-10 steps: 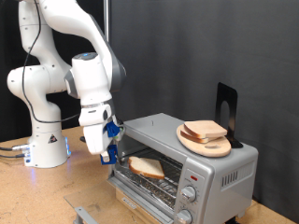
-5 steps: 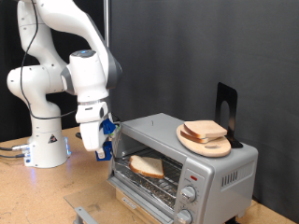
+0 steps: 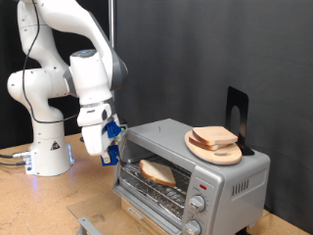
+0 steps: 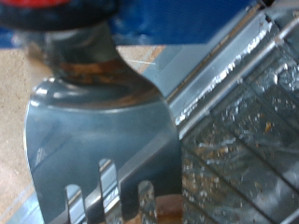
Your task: Make a piece of toast with the oven
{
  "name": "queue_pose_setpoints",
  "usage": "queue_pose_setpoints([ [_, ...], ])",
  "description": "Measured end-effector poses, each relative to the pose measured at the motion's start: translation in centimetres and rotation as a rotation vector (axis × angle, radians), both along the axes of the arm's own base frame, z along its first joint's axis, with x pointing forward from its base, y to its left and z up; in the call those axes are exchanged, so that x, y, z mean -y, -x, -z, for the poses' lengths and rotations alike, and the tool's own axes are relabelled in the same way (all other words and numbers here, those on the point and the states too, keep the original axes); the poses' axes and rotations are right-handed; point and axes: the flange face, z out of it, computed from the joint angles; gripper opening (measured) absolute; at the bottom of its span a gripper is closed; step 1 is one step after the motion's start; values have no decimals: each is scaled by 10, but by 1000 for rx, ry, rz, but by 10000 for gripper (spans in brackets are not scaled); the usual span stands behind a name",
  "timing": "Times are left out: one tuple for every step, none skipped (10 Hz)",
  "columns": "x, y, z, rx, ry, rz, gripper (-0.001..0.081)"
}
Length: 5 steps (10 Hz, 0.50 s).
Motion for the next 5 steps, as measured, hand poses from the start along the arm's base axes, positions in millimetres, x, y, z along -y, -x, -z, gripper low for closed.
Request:
queue_pose_setpoints([
  [-3,-2,-2,4,-5,3,433],
  [-7,-3,-4,6,-6,5,433],
  [-10,-3,-4,3,-6,6,433],
  [-13,-2,-3,-3,-5,4,433],
  [-15,-1,-2,-11,-4,-1,433],
])
